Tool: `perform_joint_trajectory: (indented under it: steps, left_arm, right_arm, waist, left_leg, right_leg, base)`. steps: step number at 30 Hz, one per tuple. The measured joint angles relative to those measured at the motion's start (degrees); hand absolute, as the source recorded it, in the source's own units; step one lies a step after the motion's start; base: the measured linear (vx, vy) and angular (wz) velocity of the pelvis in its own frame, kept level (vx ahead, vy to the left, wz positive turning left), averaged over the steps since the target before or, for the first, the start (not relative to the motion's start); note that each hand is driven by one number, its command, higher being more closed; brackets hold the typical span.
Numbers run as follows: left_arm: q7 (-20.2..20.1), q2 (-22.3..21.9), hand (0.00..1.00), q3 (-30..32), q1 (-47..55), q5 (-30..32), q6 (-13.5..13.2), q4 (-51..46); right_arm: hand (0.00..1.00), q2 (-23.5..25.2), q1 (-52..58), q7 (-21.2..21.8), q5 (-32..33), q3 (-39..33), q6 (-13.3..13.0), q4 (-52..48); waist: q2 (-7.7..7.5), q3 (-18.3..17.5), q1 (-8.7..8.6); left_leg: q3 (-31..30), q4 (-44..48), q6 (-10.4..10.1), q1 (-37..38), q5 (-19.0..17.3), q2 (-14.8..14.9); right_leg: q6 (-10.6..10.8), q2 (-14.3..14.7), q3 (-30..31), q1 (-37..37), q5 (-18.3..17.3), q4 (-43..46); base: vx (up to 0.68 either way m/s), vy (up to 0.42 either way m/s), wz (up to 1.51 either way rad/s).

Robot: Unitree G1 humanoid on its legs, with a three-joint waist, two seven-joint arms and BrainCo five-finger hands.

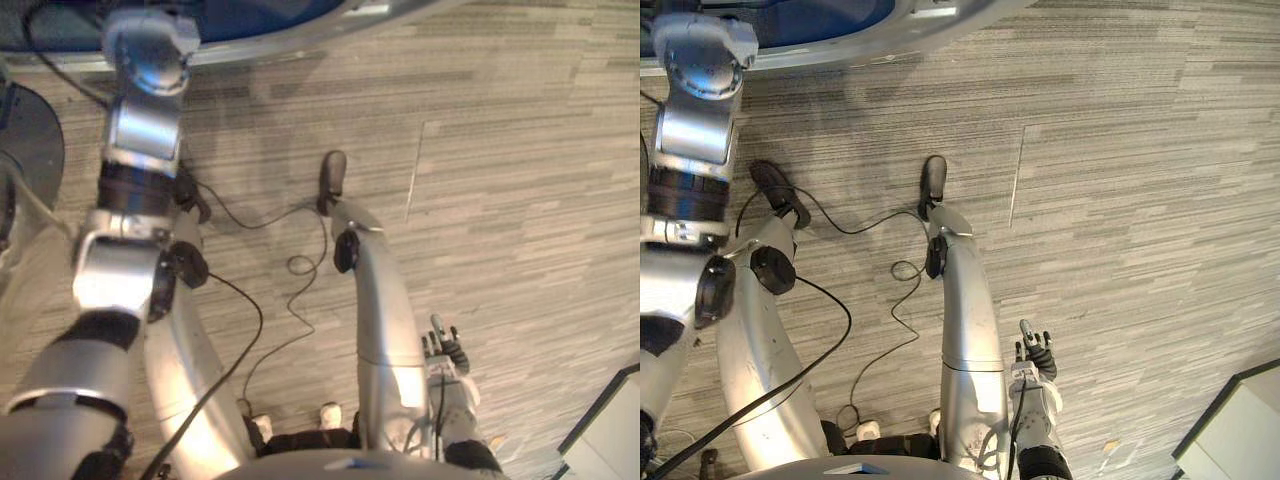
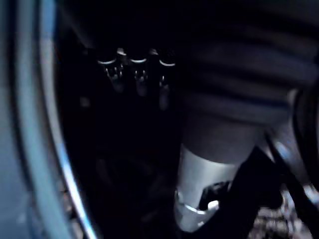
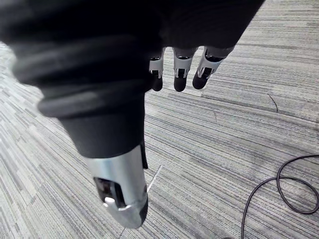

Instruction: Pick up the laundry basket with both hands and put the clothes into the washing machine.

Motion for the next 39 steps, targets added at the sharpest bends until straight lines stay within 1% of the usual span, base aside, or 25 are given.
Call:
perform_joint_trajectory:
  steps: [1, 2, 4, 5, 6, 8, 12, 13, 15, 16, 19, 22, 24, 25, 26, 28, 29, 31, 33, 34, 35, 36, 37, 38, 39]
  left_arm:
    - [0.8, -0.8, 0.00, 0.5, 2.3, -1.8, -0.9, -2.1]
    - [1.8, -3.0, 0.00, 1.2, 6.8, -4.3, -2.4, -5.3]
    - [3.8, -8.1, 0.00, 1.7, 13.9, -5.4, -3.5, -10.5]
    - [5.0, -11.9, 0.00, 1.6, 18.8, -5.7, -4.7, -13.2]
    - [5.8, -15.5, 0.00, 1.3, 23.2, -6.1, -5.1, -15.3]
    - [6.2, -19.0, 0.00, 0.8, 29.2, -6.1, -5.3, -18.1]
    - [6.9, -20.3, 0.00, -0.7, 38.8, -4.9, -6.1, -24.0]
    - [6.9, -20.4, 0.00, -0.9, 41.1, -4.5, -6.8, -25.5]
    - [6.7, -20.4, 0.00, -1.6, 44.1, -2.7, -7.4, -26.7]
    - [5.6, -20.4, 0.00, -2.4, 46.0, -2.6, -8.0, -26.7]
    - [3.5, -20.6, 0.00, -3.2, 48.7, -2.7, -8.8, -26.3]
    - [0.2, -20.8, 0.00, -3.0, 51.1, -2.9, -9.6, -19.9]
    - [-2.2, -21.4, 0.00, -0.9, 51.3, -4.4, -9.6, -9.4]
    - [-2.7, -21.4, 0.00, -0.3, 51.4, -4.7, -9.4, -6.5]
    - [-3.9, -21.4, 0.00, 1.0, 51.8, -5.1, -8.9, -0.6]
    - [-5.7, -21.5, 0.00, 3.0, 53.4, -5.4, -7.9, 7.3]
    - [-8.2, -21.6, 0.00, 5.0, 54.2, -8.0, -7.9, 11.5]
    - [-11.0, -21.6, 0.00, 9.2, 54.8, -10.4, -7.9, 17.5]
    - [-14.3, -21.7, 0.00, 17.4, 57.0, -10.5, -7.3, 26.2]
    - [-14.8, -21.7, 0.00, 19.3, 58.0, -10.5, -7.0, 27.9]
    - [-16.2, -21.7, 0.00, 24.0, 61.1, -10.0, -6.1, 31.8]
    - [-16.6, -22.0, 0.00, 25.3, 61.7, -10.1, -5.9, 32.2]
    - [-16.9, -22.2, 0.00, 28.4, 63.8, -9.2, -5.1, 33.8]
    - [-17.3, -22.3, 0.00, 29.8, 65.5, -8.8, -4.6, 34.8]
    - [-17.4, -22.3, 0.00, 30.2, 66.5, -8.7, -4.6, 35.3]
  right_arm:
    - [0.00, 0.1, 0.0, -0.4, -0.4, -0.2, 0.0, -0.5]
    - [0.00, 0.3, 0.0, -1.1, -1.6, -0.5, 0.0, -1.2]
    - [0.00, 0.6, 0.0, -2.0, -2.6, -0.5, 0.0, -2.0]
    - [0.00, 0.8, 0.0, -2.2, -3.3, -0.5, -0.1, -2.7]
    - [0.00, 0.9, 0.0, -2.5, -4.3, -0.4, -0.4, -3.3]
    - [0.00, 0.9, -0.1, -3.3, -4.3, -0.2, -0.9, -3.8]
    - [0.00, 1.1, -0.1, -4.2, -5.1, -0.2, -1.5, -3.7]
    - [0.00, 1.3, -0.1, -4.3, -6.0, -0.2, -1.6, -3.7]
    - [0.00, 1.3, 0.0, -4.6, -6.5, -0.3, -1.8, -3.6]
    - [0.00, 1.3, 0.0, -4.6, -6.6, -0.3, -1.8, -3.6]
    - [0.00, 1.3, 0.0, -4.8, -6.6, -0.5, -1.8, -3.4]
    - [0.00, 1.3, 0.0, -5.9, -6.6, -0.7, -1.6, -2.3]
    - [0.00, 1.5, 0.0, -5.9, -6.6, -0.8, -1.4, -0.1]
    - [0.00, 1.5, 0.0, -6.0, -6.6, -0.8, -1.2, 0.5]
    - [0.00, 1.7, 0.0, -6.1, -6.6, -0.8, -0.9, 1.8]
    - [0.00, 2.0, 0.0, -6.5, -6.6, -1.4, -0.2, 4.0]
    - [0.00, 2.4, 0.1, -6.6, -6.6, -2.4, 0.7, 5.5]
    - [0.00, 2.9, 0.3, -6.6, -6.8, -3.6, 1.8, 8.1]
    - [0.00, 4.0, 2.0, -6.5, -10.1, -5.6, 3.9, 9.8]
    - [0.00, 4.2, 2.4, -6.4, -11.1, -6.2, 4.1, 10.5]
    - [0.00, 5.1, 3.7, -6.0, -13.0, -8.2, 5.3, 11.3]
    - [0.00, 5.2, 3.9, -5.8, -13.4, -8.6, 5.4, 11.5]
    - [0.00, 5.5, 4.4, -5.7, -14.6, -10.0, 6.2, 12.7]
    - [0.00, 5.9, 4.7, -5.6, -16.0, -10.7, 6.6, 13.4]
    - [0.00, 6.1, 4.7, -5.4, -16.7, -11.1, 6.8, 13.6]
  waist:
    - [0.00, 0.0, 0.05]
    - [0.00, 0.0, 0.35]
    - [-0.03, 0.0, 0.63]
    - [-0.06, 0.0, 0.93]
    - [-0.08, -0.1, 1.48]
    - [-0.19, -0.1, 2.32]
    - [-0.21, -0.1, 3.49]
    - [-0.21, -0.2, 3.77]
    - [-0.19, -0.2, 4.16]
    - [-0.19, -0.2, 4.69]
    - [-0.17, -0.2, 5.10]
    - [-0.12, -0.4, 6.25]
    - [-0.17, -0.5, 6.90]
    - [-0.18, -0.5, 6.97]
    - [-0.18, -0.8, 7.00]
    - [-0.13, -2.8, 6.89]
    - [-0.16, -4.3, 6.88]
    - [-0.11, -6.6, 6.89]
    - [0.32, -11.1, 6.58]
    - [0.42, -12.3, 6.58]
    - [0.66, -15.9, 6.62]
    - [0.83, -16.7, 6.57]
    - [0.99, -19.5, 6.66]
    - [1.10, -21.5, 6.86]
    - [1.13, -22.5, 6.92]
  left_leg:
    - [0.0, 0.0, 0.0, 0.2, 0.0, 0.0]
    - [-0.2, 0.0, 0.0, 0.7, 0.0, 0.0]
    - [-1.2, 0.1, 0.0, 1.8, 0.0, -0.6]
    - [-1.7, 0.2, 0.0, 2.5, 0.0, -0.8]
    - [-1.7, 0.3, 0.0, 3.4, 0.0, -0.9]
    - [-1.7, 0.6, 0.0, 4.6, 0.0, -1.0]
    - [-2.7, 0.7, 0.0, 6.8, 0.0, -1.9]
    - [-2.8, 0.6, 0.0, 7.7, 0.0, -2.0]
    - [-2.8, 0.3, 0.4, 10.1, 1.3, -2.7]
    - [-2.8, 0.2, 0.4, 11.9, 1.4, -2.8]
    - [-2.7, -1.0, 0.4, 14.9, 1.4, -3.6]
    - [-2.1, -3.5, 0.1, 20.7, 1.6, -4.4]
    - [-0.7, -7.4, 0.1, 26.7, 2.6, -5.3]
    - [-0.5, -8.5, 0.1, 28.3, 2.8, -5.5]
    - [0.2, -10.8, 0.0, 32.0, 3.3, -5.9]
    - [1.1, -13.8, -0.1, 36.7, 3.8, -6.4]
    - [2.1, -16.1, -0.1, 40.0, 4.3, -6.8]
    - [3.3, -19.5, -0.3, 45.9, 4.6, -7.3]
    - [4.5, -24.2, -0.9, 53.6, 5.3, -7.9]
    - [5.2, -25.6, -1.0, 55.5, 5.6, -8.0]
    - [6.3, -29.3, -1.3, 60.0, 6.2, -8.1]
    - [6.6, -30.1, -1.2, 60.9, 6.3, -8.1]
    - [7.6, -33.8, -1.3, 64.5, 7.0, -8.3]
    - [9.1, -37.7, -1.4, 68.9, 8.1, -8.6]
    - [9.8, -39.6, -1.6, 70.9, 8.6, -8.8]
  right_leg:
    - [0.0, 0.0, 0.0, 0.2, 0.0, 0.0]
    - [-0.1, 0.0, -0.1, 0.9, 0.0, 0.0]
    - [-0.4, -0.1, -0.8, 2.4, 0.3, 0.1]
    - [-0.7, -0.4, -1.3, 3.6, 0.4, 0.1]
    - [-0.8, -0.6, -1.5, 4.5, 0.4, 0.5]
    - [-1.0, -0.9, -1.4, 5.6, 0.1, 1.3]
    - [-1.1, -1.0, -1.5, 7.5, -1.1, 2.0]
    - [-1.1, -1.1, -1.5, 8.3, -1.5, 2.4]
    - [-0.7, -1.8, -1.4, 10.1, -2.5, 3.6]
    - [-0.9, -2.0, -1.4, 11.7, -3.1, 4.0]
    - [-1.0, -2.6, -1.5, 14.5, -3.7, 3.9]
    - [-1.1, -3.2, -1.6, 19.5, -4.4, 2.9]
    - [-1.0, -3.9, -1.7, 24.6, -4.4, 0.4]
    - [-0.9, -3.9, -1.8, 26.0, -4.4, -0.5]
    - [-0.6, -3.9, -1.8, 29.4, -4.0, -2.6]
    - [-0.3, -4.0, -1.7, 33.6, -3.3, -5.5]
    - [-0.2, -4.2, -1.6, 36.5, -2.9, -7.4]
    - [-0.1, -4.4, -1.6, 41.7, -2.2, -10.6]
    - [0.0, -4.7, -2.0, 49.1, -1.3, -15.6]
    - [0.1, -4.6, -2.2, 50.9, -0.8, -17.1]
    - [0.2, -4.4, -2.3, 55.2, 0.2, -21.3]
    - [0.0, -4.4, -2.4, 56.2, 0.3, -22.4]
    - [0.0, -4.2, -2.8, 59.8, 1.2, -26.6]
    - [-0.5, -3.9, -2.9, 63.3, 2.0, -30.1]
    - [-0.5, -3.9, -2.9, 64.9, 2.4, -31.5]
  base:
    - [-0.03, -0.052, 0.07]
    - [-0.03, -0.050, 0.11]
    - [-0.03, -0.057, 0.19]
    - [-0.02, -0.045, 0.27]
    - [-0.01, -0.048, 0.25]
    - [0.00, -0.053, 0.16]
    - [0.01, -0.040, 0.07]
    - [0.02, -0.035, 0.16]
    - [0.04, -0.055, 0.25]
    - [0.05, -0.052, 0.23]
    - [0.05, -0.053, 0.24]
    - [0.06, -0.091, 0.27]
    - [0.06, -0.070, 0.25]
    - [0.07, -0.053, 0.20]
    - [0.09, -0.054, 0.11]
    - [0.11, -0.042, 0.08]
    - [0.12, -0.026, 0.06]
    - [0.13, -0.017, 0.03]
    - [0.14, 0.008, 0.01]
    - [0.22, 0.018, -0.04]
    - [0.15, 0.014, -0.07]
    - [0.18, 0.031, -0.12]
    - [0.15, 0.025, -0.14]
    - [0.19, 0.021, -0.18]
    - [0.18, -0.003, -0.20]
